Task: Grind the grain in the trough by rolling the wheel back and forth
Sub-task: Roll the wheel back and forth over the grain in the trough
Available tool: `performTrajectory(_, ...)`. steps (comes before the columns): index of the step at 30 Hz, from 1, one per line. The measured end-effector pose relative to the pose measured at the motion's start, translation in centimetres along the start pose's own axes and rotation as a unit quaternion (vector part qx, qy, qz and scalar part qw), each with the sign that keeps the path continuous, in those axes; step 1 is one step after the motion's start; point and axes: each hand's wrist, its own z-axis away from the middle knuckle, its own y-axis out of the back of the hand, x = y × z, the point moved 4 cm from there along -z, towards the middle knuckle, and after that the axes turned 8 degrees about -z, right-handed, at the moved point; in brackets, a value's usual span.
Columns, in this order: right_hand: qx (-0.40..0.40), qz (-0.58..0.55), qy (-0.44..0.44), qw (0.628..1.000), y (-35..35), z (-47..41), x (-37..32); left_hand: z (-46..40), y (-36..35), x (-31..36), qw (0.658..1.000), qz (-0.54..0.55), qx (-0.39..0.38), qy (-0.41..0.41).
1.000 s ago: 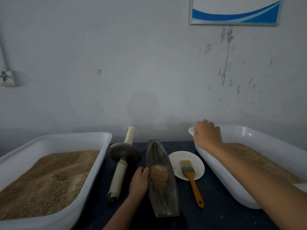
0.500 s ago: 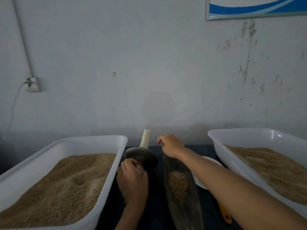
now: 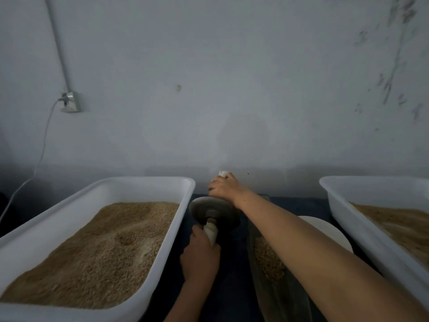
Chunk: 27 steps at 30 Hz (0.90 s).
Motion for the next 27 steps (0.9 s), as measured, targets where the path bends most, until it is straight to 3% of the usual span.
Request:
performTrajectory(10,-0.047,0.082,0.001,0.996,0.3,0.2,-0.5,-0.5,-0.2,-0.5,0.999,0.0,-0.028,-0.025)
performTrajectory(15,0.009,0.045,-0.026,0.999,2.3,2.0,0.3,-0.8,0.4,-0.4,0.999,0.017,0.0,-0.049)
performTrajectory(20,0.077,0.014,-0.071,0.994,6.9,3.8,1.7,-1.9,2.9,0.3,0.991,0.059,0.114,-0.039)
performTrajectory(23,0.113,0.06,-0.072,0.989,9.0,6.0,2.9,-2.4,3.6,1.1,0.992,0.056,0.108,-0.008)
performTrajectory(27,0.117,0.067,-0.092,0.986,10.0,10.0,4.4,-1.5,3.1,3.4,0.993,0.012,0.1,-0.069)
